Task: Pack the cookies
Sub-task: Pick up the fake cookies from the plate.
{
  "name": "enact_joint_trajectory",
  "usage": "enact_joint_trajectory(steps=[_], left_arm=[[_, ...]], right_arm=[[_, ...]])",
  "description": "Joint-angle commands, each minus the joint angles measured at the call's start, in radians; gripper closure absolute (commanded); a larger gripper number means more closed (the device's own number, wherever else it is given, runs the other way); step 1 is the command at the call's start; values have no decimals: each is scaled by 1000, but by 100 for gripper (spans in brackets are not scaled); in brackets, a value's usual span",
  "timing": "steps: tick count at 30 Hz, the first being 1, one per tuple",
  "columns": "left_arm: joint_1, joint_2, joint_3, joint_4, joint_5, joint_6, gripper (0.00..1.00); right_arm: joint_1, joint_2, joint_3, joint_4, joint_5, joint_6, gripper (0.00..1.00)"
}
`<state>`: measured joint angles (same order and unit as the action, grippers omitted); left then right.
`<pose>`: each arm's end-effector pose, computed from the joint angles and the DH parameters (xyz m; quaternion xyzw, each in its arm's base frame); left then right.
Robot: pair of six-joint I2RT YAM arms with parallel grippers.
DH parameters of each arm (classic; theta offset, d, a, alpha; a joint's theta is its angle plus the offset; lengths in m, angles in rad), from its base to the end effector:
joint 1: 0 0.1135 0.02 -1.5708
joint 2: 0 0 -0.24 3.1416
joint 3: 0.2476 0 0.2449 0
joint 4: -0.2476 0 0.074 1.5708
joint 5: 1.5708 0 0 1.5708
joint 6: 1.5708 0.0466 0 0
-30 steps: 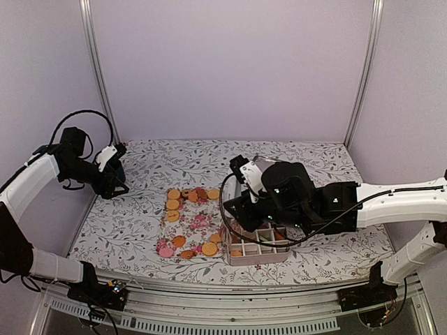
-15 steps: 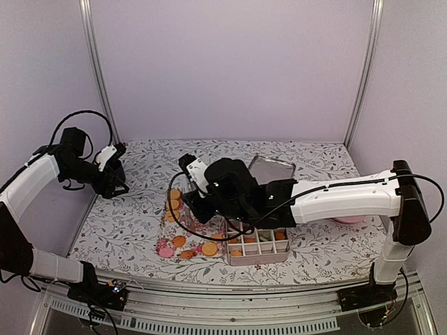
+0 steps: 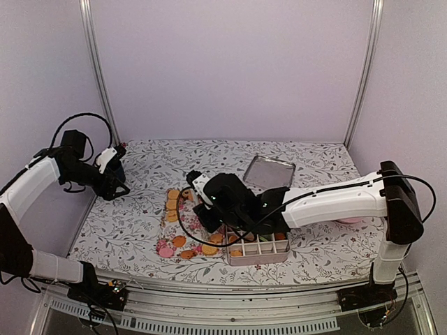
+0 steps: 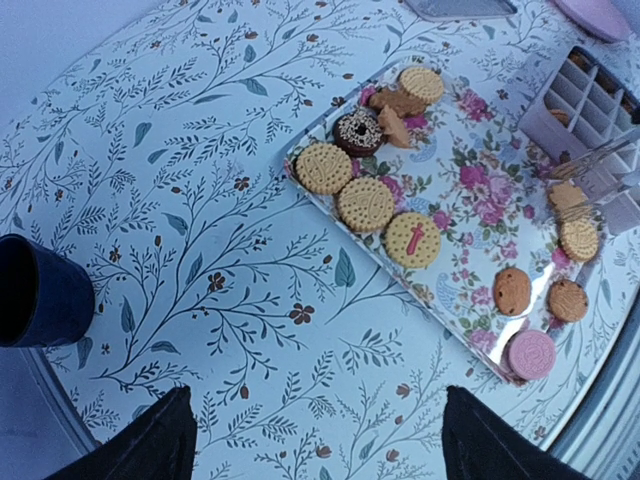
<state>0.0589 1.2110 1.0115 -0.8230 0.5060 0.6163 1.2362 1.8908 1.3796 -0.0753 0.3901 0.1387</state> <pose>0.2408 -0.0084 0.2520 0.3216 0.8774 -0.1405 0.3271 0.1578 0.3998 0.2127 -0.3729 0.7854 0.1621 0.4667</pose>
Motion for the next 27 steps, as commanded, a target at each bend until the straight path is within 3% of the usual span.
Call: enact_joint_trajectory(steps=[1,11,27], left_arm=[[3,-17,-16,24,-1,-10,15],[3,-22,-19,27,-9,-3,15],[3,-21,-16,26,-22,6,15]], right_arm=[[-6,-44,-37,0,37,26,59],[-8,-86,-120,-7,-23,87,62],[-7,-40,-84,4,-76,88,59]])
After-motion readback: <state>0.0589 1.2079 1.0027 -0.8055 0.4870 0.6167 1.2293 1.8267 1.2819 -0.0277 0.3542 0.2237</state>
